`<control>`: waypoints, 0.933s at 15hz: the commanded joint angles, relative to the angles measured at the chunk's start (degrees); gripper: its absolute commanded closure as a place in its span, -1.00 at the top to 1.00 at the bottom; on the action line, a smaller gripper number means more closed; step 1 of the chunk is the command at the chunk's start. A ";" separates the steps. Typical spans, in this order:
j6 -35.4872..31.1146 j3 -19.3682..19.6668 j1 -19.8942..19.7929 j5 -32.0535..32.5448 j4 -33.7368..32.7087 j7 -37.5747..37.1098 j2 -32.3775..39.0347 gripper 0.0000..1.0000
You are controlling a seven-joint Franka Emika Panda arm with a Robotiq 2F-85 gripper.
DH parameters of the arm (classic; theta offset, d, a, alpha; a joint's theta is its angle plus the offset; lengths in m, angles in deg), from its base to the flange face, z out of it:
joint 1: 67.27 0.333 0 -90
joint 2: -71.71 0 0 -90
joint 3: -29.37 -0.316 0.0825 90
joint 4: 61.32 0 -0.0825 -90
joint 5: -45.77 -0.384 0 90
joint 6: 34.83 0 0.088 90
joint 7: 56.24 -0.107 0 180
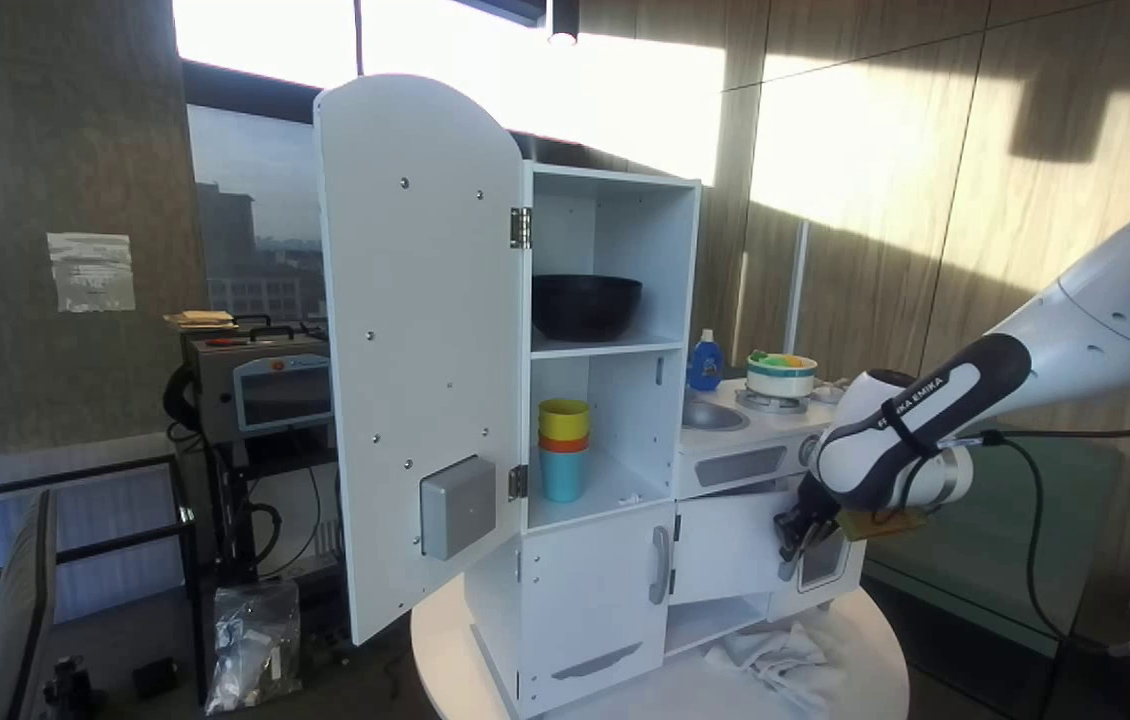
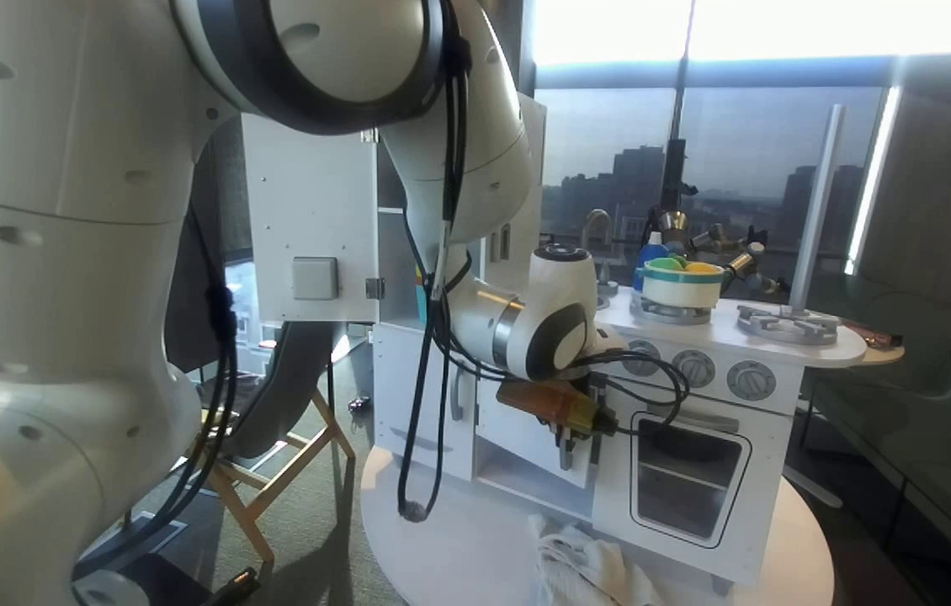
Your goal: Open the door of the bottom cabinet on the right then close it.
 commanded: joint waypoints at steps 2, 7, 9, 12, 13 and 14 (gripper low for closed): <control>19.72 -8.99 -5.85 -12.78 -3.23 12.47 -3.18 -0.81; 24.28 2.80 7.45 -22.49 -3.08 19.09 -8.48 -0.18; 24.63 9.01 13.72 -22.49 -2.39 17.83 -10.25 -0.17; 25.12 19.33 23.90 -21.46 -1.94 16.40 -11.69 -0.16; 25.40 22.07 26.75 -22.16 -1.64 16.80 -12.02 -0.16; 27.49 24.57 29.29 -23.11 -1.62 18.24 -12.49 -0.10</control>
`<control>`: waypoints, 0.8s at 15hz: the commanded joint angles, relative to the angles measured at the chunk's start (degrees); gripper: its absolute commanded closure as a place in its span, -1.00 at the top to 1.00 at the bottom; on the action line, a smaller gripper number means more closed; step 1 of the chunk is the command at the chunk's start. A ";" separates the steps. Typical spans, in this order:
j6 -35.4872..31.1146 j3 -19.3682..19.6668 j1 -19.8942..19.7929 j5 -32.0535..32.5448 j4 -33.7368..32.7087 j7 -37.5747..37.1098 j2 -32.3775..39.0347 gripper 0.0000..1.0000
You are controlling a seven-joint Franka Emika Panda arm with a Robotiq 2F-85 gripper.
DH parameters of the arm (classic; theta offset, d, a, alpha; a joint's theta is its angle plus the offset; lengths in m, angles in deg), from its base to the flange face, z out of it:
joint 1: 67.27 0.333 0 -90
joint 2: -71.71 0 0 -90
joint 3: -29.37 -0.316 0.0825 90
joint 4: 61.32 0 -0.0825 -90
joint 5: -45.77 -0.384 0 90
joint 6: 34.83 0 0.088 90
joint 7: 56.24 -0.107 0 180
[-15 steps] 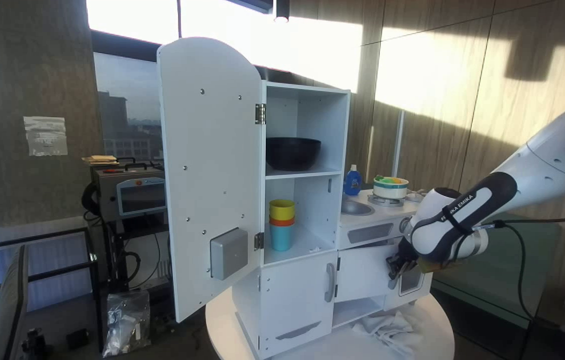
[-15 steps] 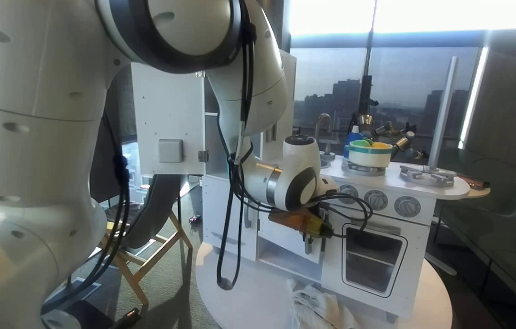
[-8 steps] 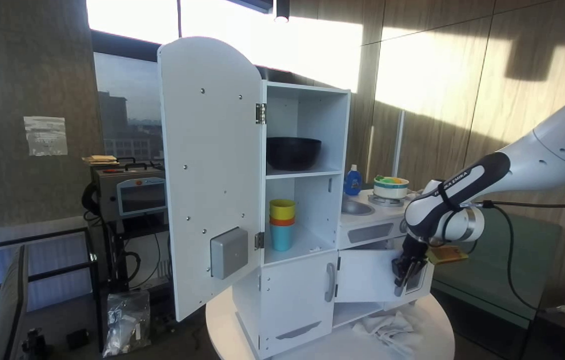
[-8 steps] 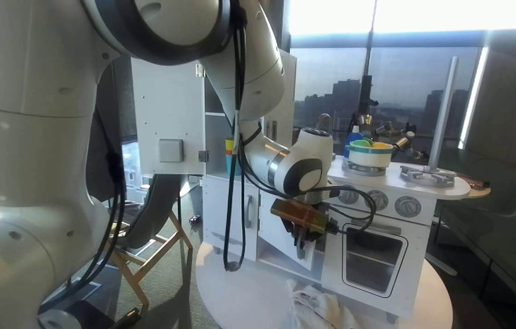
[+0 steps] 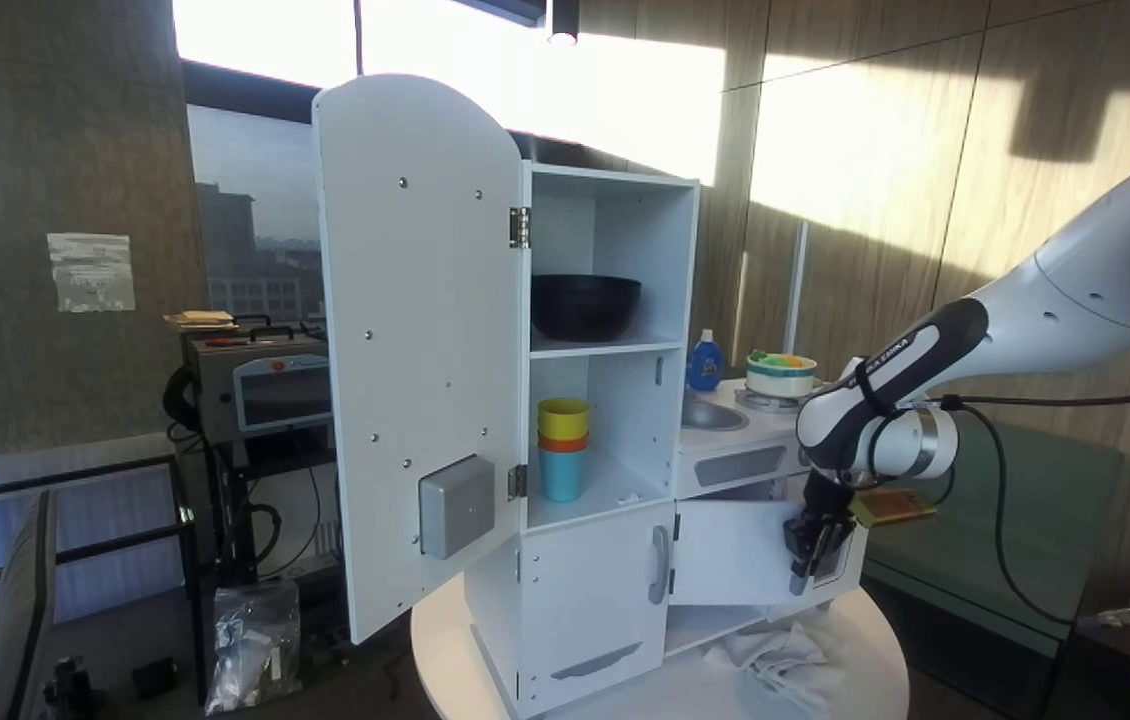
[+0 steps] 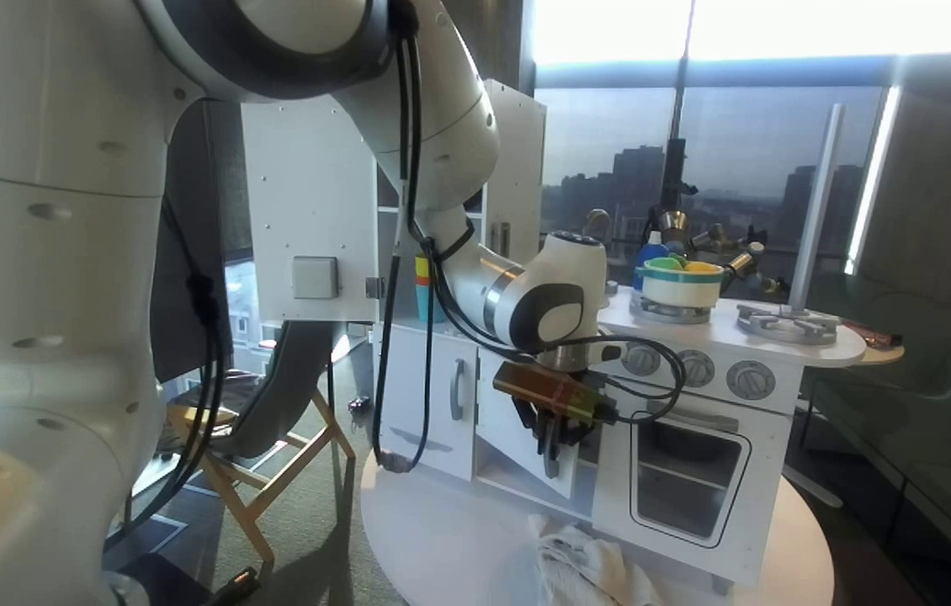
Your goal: Open the door of the bottom cabinet on the right then close it.
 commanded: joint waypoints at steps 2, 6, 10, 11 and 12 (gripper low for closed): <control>19.99 11.24 14.97 -5.90 -1.10 3.91 -7.04 0.18; 38.54 20.29 24.76 -0.31 -8.12 1.82 -4.99 0.81; 41.42 25.32 30.05 8.80 -17.85 -1.37 3.00 1.00; 38.70 26.25 30.82 11.28 -18.98 -1.86 4.34 1.00; 39.89 26.66 31.64 12.55 -17.07 -2.19 -0.86 1.00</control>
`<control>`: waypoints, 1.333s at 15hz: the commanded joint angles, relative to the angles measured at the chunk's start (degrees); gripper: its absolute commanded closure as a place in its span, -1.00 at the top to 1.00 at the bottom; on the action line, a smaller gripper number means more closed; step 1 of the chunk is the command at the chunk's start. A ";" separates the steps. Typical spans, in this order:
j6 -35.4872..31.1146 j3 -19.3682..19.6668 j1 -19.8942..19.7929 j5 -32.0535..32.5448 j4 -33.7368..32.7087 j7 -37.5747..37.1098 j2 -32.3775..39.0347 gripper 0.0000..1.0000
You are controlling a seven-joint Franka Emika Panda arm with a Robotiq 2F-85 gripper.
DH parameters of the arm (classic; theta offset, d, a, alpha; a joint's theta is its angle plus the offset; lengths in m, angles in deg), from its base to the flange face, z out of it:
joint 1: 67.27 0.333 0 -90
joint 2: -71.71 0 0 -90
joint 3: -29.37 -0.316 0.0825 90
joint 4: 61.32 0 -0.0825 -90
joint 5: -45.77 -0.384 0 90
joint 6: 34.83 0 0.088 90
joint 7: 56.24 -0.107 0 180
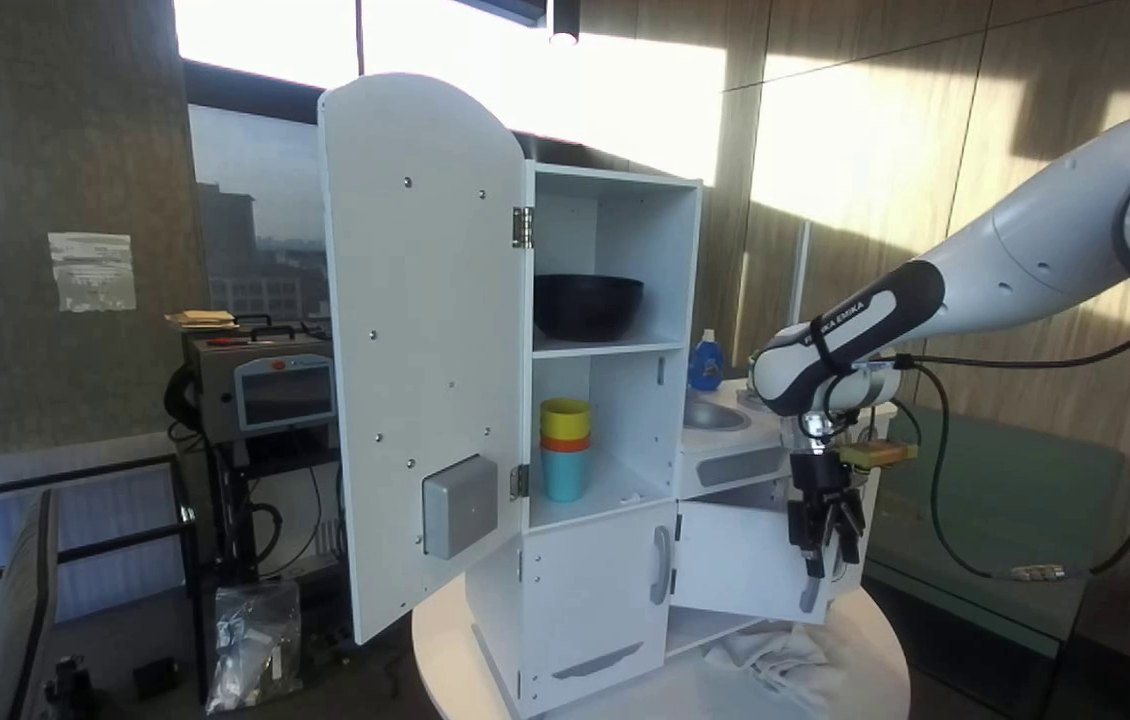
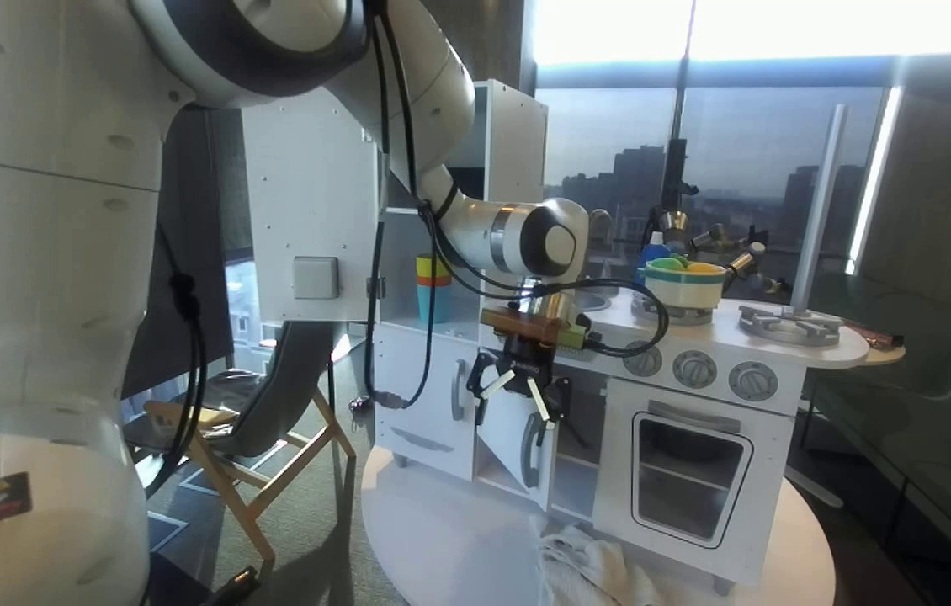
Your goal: Open the door of the bottom cabinet on the right then close it.
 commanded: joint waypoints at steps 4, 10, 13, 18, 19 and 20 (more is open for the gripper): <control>2.32 5.38 4.57 11.96 -7.53 -4.32 -0.21 1.00; -11.93 5.93 3.32 7.14 -5.22 1.74 -3.00 1.00; -19.11 6.30 2.94 2.84 -3.70 3.21 -2.90 1.00; -24.47 6.41 2.79 -0.46 2.25 7.02 -4.86 1.00; -24.27 6.24 2.81 -1.72 3.23 7.89 -5.36 1.00; -23.26 5.99 2.89 -3.66 3.96 8.81 -6.10 1.00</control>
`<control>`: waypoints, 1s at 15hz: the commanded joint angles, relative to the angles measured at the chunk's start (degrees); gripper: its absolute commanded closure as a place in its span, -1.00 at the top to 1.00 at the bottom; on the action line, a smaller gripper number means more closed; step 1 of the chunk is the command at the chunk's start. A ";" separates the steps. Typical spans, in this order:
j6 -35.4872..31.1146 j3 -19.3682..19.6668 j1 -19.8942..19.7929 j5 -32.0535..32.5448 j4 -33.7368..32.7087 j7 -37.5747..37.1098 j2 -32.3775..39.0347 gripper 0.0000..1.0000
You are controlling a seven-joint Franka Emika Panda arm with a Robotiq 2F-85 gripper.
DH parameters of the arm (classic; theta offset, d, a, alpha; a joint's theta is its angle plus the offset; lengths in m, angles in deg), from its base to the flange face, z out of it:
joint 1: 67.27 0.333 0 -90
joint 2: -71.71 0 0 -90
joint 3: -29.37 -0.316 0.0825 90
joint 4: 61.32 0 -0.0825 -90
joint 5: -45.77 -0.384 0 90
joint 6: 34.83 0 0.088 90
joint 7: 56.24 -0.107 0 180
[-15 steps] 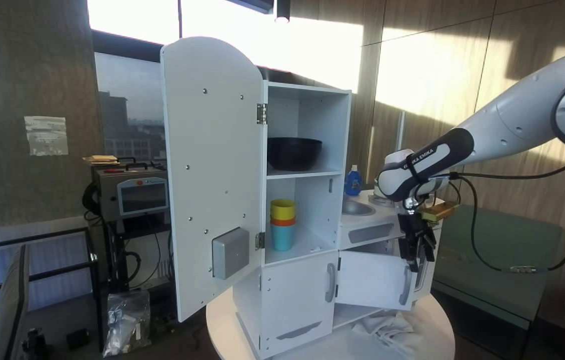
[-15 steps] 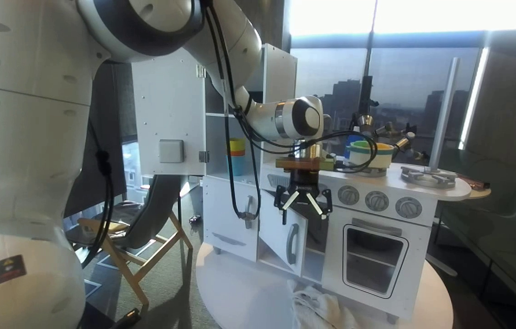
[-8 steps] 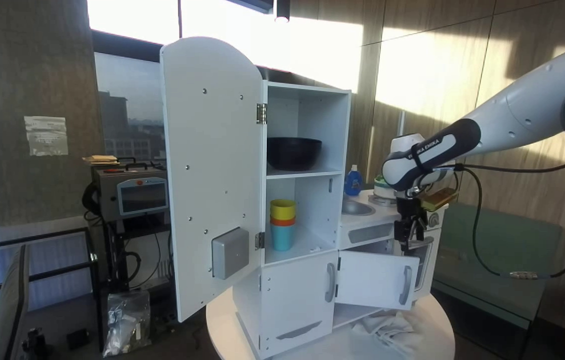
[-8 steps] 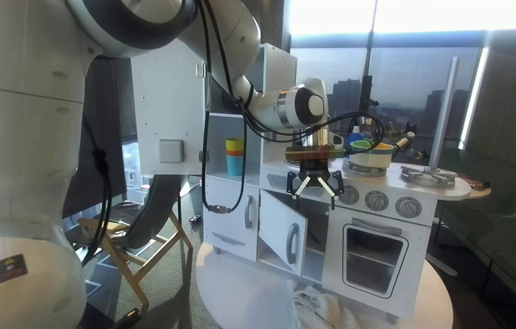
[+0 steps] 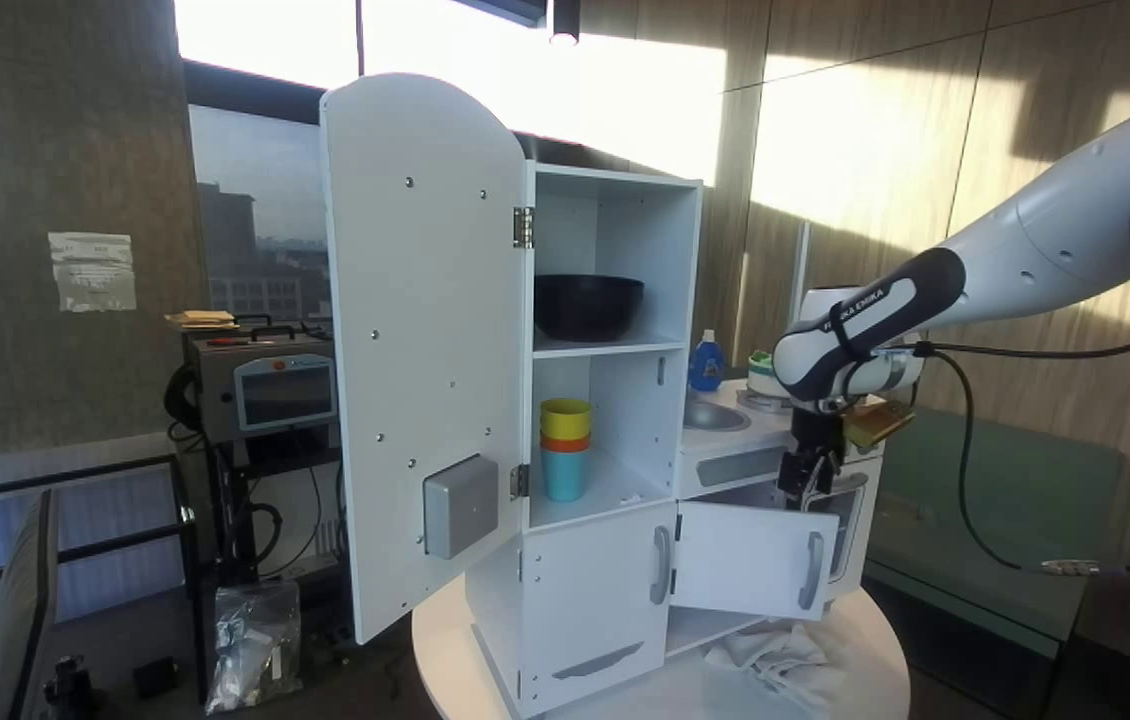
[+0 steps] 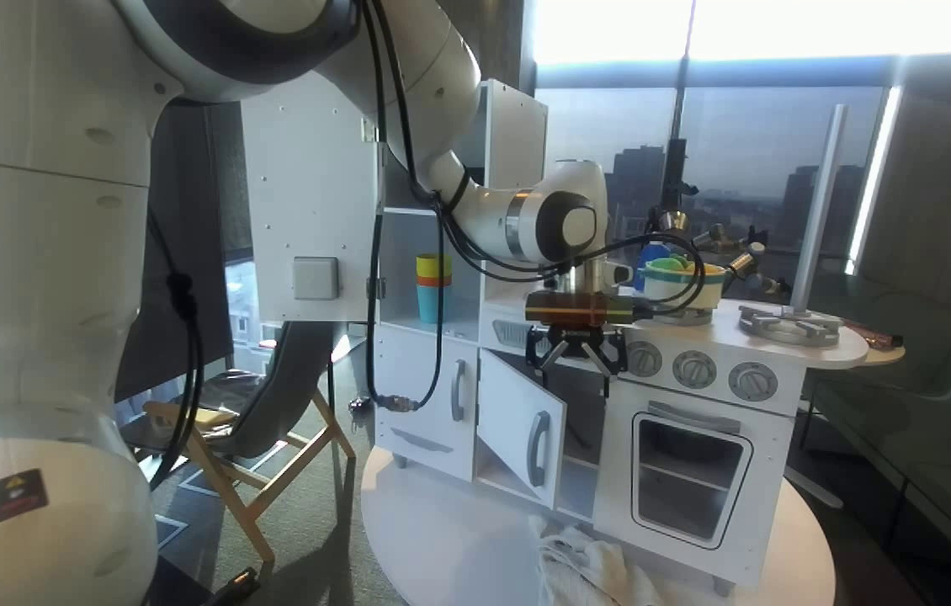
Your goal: Open the door of the bottom cabinet on the right then close it.
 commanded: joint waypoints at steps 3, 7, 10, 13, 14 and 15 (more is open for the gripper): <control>1.06 -0.42 0.51 -9.17 5.30 6.64 -5.42 1.00; 5.05 -0.23 1.56 -13.87 4.40 7.62 -6.79 1.00; 7.27 -0.14 2.41 -17.56 5.05 8.96 -7.37 1.00; 2.67 0.34 2.75 -17.55 5.54 8.06 -6.48 1.00; 1.27 0.58 2.66 -16.32 5.65 7.39 -6.10 1.00; 0.21 0.88 2.47 -15.50 5.86 6.98 -5.48 1.00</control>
